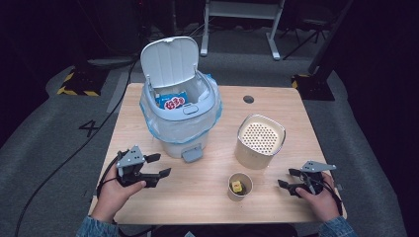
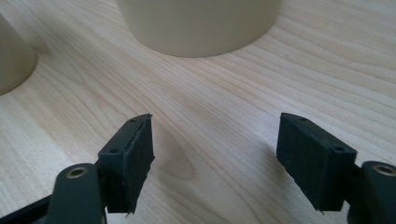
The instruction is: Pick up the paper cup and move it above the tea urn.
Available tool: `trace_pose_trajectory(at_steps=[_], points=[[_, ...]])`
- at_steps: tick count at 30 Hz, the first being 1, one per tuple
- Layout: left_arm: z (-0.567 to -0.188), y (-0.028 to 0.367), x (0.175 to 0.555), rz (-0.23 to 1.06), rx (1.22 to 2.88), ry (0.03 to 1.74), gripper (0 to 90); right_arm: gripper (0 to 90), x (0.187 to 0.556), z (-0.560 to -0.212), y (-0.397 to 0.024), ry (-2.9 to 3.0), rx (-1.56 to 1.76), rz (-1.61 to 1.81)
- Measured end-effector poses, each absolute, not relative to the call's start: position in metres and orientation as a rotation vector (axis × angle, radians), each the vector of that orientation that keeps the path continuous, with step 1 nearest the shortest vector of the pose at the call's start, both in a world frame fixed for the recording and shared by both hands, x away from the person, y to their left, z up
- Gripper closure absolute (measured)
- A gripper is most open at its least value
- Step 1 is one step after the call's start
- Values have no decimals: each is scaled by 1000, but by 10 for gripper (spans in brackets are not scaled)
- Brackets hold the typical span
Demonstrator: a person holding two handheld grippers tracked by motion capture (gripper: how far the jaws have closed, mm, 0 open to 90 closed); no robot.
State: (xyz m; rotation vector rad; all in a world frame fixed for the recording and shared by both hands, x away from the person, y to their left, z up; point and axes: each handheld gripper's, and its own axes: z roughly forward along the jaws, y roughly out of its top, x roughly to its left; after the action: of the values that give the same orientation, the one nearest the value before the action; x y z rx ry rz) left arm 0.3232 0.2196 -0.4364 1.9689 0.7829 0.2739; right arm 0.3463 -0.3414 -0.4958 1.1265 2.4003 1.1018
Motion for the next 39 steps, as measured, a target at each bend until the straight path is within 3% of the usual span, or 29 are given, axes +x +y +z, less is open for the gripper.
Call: trace_pose_trajectory(at_steps=[12,20,32,39], points=[[-479,219,328,222,2090,930,251,286,327,-481,-316,2505,934,1092],[-495,217,328,232,2232,993,247,209,317,-479,-294,2561,812,1107],[-505,214,328,348,2216,939,157,173,304,-478,-264,2577,707,1229],[-505,214,328,347,2218,938,154,175,302,-480,-248,2570,685,1297]])
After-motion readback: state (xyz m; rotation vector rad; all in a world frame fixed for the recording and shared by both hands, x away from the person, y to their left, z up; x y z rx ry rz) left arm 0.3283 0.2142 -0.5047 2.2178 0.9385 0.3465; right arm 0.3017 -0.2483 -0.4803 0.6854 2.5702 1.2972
